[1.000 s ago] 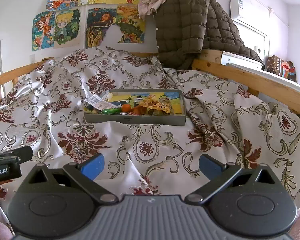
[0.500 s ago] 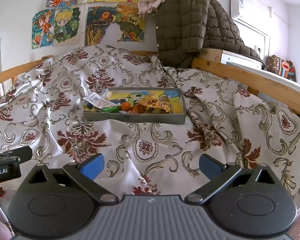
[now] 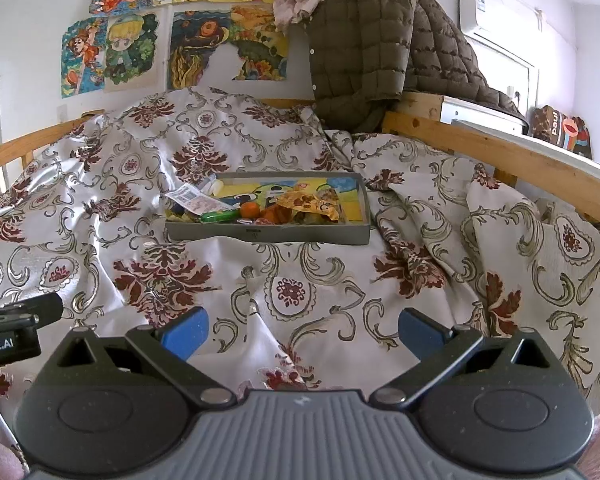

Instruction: Organize snacks

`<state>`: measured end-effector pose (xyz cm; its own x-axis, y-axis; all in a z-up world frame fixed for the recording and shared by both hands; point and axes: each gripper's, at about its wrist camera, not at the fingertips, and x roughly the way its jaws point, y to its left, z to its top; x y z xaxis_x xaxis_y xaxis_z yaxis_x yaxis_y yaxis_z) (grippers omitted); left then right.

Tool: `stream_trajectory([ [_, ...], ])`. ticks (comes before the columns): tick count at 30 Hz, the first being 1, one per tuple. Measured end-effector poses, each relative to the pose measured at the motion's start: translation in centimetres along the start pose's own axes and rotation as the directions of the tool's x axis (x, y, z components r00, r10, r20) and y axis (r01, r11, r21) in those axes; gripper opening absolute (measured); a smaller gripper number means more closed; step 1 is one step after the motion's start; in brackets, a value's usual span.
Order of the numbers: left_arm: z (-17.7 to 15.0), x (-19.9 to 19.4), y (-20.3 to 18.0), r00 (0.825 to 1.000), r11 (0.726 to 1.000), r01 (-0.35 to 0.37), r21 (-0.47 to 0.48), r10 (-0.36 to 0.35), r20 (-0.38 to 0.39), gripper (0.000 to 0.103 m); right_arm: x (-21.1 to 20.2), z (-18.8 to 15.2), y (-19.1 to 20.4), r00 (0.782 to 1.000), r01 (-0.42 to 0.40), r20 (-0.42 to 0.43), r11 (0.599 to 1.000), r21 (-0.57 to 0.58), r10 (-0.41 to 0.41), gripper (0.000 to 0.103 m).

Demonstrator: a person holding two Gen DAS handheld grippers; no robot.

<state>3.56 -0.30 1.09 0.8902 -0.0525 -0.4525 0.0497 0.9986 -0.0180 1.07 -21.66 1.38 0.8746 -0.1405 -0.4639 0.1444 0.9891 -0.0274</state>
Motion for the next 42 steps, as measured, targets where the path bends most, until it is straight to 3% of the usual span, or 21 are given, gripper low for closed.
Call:
stream_trajectory([
  [42,-0.34,0.3,0.41,1.0,1.0,0.009,0.005,-0.009,-0.015,0.102,0.04,-0.11,-0.03,1.0,0.006,-0.016,1.0,0.009,-0.006,0.103],
])
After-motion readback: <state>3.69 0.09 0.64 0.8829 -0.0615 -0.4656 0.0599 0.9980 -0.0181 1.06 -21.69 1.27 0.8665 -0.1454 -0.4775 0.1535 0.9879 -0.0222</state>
